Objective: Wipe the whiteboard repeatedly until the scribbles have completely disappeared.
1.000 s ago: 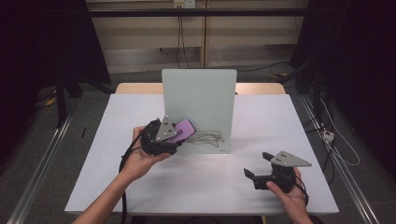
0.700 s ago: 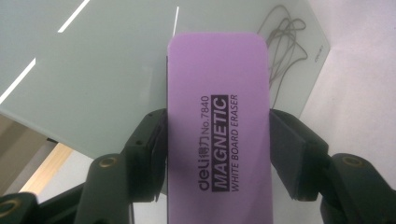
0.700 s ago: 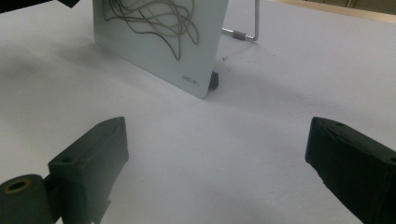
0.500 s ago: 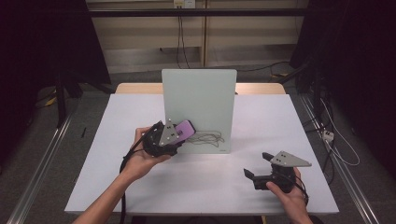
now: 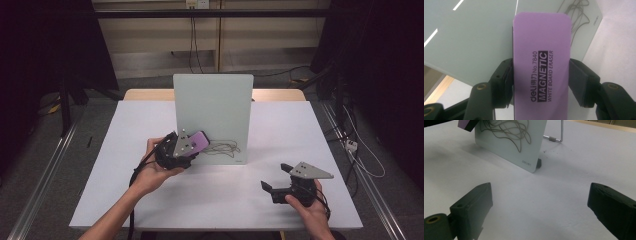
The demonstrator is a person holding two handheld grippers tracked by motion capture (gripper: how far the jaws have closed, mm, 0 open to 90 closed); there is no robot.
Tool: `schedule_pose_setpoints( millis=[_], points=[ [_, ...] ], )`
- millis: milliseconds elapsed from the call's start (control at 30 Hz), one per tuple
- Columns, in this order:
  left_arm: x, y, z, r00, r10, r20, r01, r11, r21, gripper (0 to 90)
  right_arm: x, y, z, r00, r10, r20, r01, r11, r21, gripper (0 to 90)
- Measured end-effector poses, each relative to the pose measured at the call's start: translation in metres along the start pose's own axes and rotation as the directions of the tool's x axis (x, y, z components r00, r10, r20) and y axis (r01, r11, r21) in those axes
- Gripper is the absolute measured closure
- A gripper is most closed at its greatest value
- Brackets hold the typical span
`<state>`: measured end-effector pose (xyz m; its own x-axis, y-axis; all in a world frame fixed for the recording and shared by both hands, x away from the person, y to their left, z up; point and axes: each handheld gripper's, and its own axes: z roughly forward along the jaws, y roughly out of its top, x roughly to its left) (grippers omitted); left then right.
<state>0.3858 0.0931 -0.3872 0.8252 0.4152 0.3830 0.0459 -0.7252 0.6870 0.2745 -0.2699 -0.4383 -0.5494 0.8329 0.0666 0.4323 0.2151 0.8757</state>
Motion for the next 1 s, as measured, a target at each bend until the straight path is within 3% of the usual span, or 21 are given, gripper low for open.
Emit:
schedule_pose_setpoints(
  millis=[500,1000],
  points=[
    [-0.004,-0.001,0.006,0.9993,-0.034,0.013,0.034,0.9992,-0.020,40.9,0.000,0.000,0.000,1.0000,0.000,-0.001,0.000,1.000,0.001,5.7],
    [-0.022,-0.002,0.023,0.9983,0.003,0.058,-0.003,0.9999,0.013,40.7,0.000,0.000,0.000,1.0000,-0.001,-0.004,0.001,1.000,0.001,5.7]
  ],
)
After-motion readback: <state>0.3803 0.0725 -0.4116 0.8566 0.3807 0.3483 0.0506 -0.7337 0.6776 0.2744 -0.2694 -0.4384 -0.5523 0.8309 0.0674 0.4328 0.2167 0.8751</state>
